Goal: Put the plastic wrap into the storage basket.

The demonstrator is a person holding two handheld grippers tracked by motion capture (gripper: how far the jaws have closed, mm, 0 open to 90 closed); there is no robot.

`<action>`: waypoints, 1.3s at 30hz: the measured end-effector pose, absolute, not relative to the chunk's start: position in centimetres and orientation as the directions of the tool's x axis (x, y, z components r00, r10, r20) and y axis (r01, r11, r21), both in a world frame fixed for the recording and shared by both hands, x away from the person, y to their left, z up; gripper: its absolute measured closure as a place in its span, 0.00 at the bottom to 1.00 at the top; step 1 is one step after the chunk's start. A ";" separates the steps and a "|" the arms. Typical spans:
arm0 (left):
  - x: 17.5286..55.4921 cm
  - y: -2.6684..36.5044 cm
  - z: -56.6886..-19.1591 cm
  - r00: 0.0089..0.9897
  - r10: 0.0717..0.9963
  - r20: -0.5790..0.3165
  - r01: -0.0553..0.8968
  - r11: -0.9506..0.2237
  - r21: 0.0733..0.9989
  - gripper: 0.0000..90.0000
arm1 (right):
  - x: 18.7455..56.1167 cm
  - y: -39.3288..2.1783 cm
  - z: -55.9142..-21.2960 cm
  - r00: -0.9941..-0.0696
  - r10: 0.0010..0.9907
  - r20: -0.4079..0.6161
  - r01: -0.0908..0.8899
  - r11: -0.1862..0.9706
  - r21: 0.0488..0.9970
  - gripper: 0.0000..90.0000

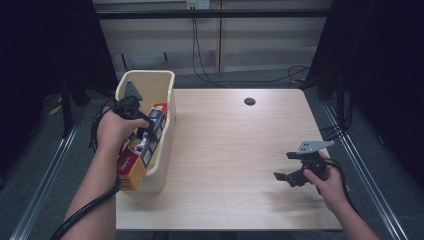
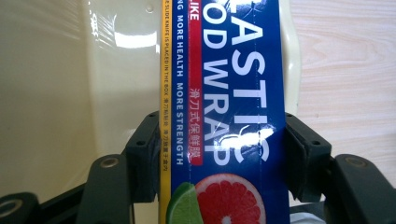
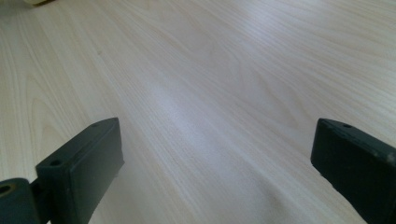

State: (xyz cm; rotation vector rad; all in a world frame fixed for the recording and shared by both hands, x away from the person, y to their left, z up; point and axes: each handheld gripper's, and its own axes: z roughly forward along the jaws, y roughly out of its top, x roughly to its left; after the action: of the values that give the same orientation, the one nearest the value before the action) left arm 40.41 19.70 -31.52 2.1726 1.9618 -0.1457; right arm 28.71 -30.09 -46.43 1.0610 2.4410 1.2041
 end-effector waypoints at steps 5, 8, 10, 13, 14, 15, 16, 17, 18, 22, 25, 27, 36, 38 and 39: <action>40.5 19.7 -31.7 0.099 0.973 -0.209 0.993 -0.082 0.090 0.45 | 28.7 -30.1 -46.4 -0.716 0.689 0.114 0.510 0.404 0.760 0.02; 40.5 19.8 -31.9 0.098 0.973 -0.210 0.992 -0.079 0.095 0.45 | 28.7 -30.1 -46.4 -0.716 0.689 0.114 0.509 0.404 0.760 0.02; 40.5 19.6 -32.1 0.096 0.975 -0.201 0.992 -0.078 0.095 0.44 | 28.7 -30.1 -46.5 -0.716 0.690 0.109 0.507 0.406 0.761 0.02; 40.5 19.4 -32.2 0.107 0.977 -0.182 0.991 -0.090 0.102 0.44 | 28.7 -30.1 -46.5 -0.716 0.688 0.114 0.509 0.404 0.760 0.02; 40.5 19.5 -32.2 0.103 0.977 -0.186 0.991 -0.085 0.101 0.44 | 28.7 -30.1 -46.5 -0.716 0.689 0.115 0.510 0.403 0.760 0.02; 40.5 19.5 -32.2 0.103 0.977 -0.186 0.991 -0.085 0.101 0.44 | 28.7 -30.1 -46.5 -0.716 0.689 0.115 0.510 0.403 0.760 0.02; 40.5 19.5 -32.2 0.096 0.977 -0.191 0.991 -0.076 0.109 0.44 | 28.7 -30.1 -46.4 -0.716 0.689 0.113 0.509 0.404 0.760 0.02; 40.5 19.5 -32.2 0.097 0.978 -0.186 0.990 -0.076 0.115 0.44 | 28.7 -30.1 -46.4 -0.717 0.688 0.114 0.509 0.404 0.760 0.02; 40.5 19.5 -32.4 0.108 0.979 -0.176 0.990 -0.089 0.113 0.44 | 28.7 -30.1 -46.4 -0.716 0.689 0.112 0.508 0.405 0.760 0.02; 40.5 19.6 -32.8 0.104 0.980 -0.168 0.991 -0.087 0.105 0.44 | 28.8 -30.1 -46.5 -0.718 0.688 0.111 0.507 0.406 0.760 0.02; 40.5 19.7 -33.1 0.113 0.981 -0.156 0.989 -0.095 0.116 0.43 | 28.7 -30.1 -46.5 -0.718 0.688 0.109 0.507 0.409 0.759 0.02; 40.5 19.8 -32.7 0.115 0.978 -0.171 0.986 -0.091 0.142 0.43 | 28.7 -30.1 -46.5 -0.718 0.688 0.107 0.505 0.409 0.760 0.02; 40.4 19.6 -29.5 0.124 0.968 -0.216 0.973 -0.076 0.218 0.40 | 28.6 -30.1 -46.4 -0.719 0.686 0.113 0.508 0.408 0.759 0.02; 40.3 18.7 -28.6 0.153 0.961 -0.229 0.965 -0.095 0.246 0.39 | 28.6 -30.1 -46.4 -0.722 0.682 0.116 0.505 0.405 0.762 0.02; 40.3 18.4 -28.3 0.168 0.959 -0.230 0.960 -0.106 0.261 0.39 | 28.6 -30.1 -46.4 -0.717 0.687 0.116 0.509 0.403 0.761 0.02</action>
State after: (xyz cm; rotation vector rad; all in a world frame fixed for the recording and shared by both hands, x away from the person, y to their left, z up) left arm 40.30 18.43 -28.25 2.1049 1.8261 -0.0044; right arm 28.58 -30.06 -46.40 1.0597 2.4429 1.2086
